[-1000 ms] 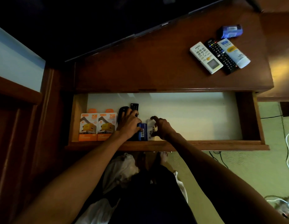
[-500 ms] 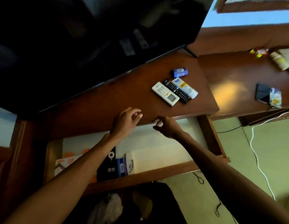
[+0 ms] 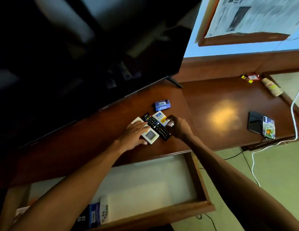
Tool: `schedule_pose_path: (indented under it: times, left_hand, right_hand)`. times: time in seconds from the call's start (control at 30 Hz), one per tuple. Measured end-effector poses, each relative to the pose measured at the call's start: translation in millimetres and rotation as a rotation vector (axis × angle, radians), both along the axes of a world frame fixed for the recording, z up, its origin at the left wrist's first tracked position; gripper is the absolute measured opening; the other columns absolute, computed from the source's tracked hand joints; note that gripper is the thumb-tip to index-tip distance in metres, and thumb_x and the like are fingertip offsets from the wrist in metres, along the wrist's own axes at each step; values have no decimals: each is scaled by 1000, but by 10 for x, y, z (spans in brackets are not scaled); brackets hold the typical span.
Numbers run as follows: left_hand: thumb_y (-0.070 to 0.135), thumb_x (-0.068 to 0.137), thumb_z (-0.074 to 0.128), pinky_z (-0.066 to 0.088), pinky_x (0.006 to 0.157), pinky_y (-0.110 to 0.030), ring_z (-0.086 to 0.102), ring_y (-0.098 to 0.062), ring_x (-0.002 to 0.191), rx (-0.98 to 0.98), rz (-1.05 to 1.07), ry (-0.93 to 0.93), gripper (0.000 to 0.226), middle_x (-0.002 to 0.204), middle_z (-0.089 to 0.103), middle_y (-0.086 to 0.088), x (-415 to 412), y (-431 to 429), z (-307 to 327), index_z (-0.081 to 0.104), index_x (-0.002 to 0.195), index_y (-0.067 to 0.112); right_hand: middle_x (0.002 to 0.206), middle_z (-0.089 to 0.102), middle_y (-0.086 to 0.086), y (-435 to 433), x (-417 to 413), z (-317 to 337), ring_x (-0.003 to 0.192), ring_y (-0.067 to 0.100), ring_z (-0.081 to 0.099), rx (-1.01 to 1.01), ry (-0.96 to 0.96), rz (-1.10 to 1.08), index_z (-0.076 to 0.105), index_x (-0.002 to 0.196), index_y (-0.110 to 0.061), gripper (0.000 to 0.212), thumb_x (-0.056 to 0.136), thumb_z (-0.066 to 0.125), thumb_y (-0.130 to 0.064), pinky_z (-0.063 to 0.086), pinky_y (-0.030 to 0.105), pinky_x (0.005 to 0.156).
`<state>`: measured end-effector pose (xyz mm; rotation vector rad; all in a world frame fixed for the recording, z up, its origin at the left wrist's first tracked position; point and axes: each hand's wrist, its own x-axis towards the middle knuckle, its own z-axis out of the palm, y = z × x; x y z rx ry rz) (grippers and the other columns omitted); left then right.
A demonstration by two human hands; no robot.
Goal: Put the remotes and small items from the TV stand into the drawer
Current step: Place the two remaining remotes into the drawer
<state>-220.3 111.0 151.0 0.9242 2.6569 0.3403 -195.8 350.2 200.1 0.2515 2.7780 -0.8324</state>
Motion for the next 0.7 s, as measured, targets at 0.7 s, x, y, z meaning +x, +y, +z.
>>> schedule_pose_path:
  times: [0.7]
  left_hand:
    - [21,80,75,31,107,-37,49,-20,122,18,343,-70,44,133,56,3,56,-622,156,55,118,27]
  right_hand:
    - [125,60,17,-512,-431,-330,111,36,58,0,43,382,49,136,-12,62,78,74,-12,48,39,90]
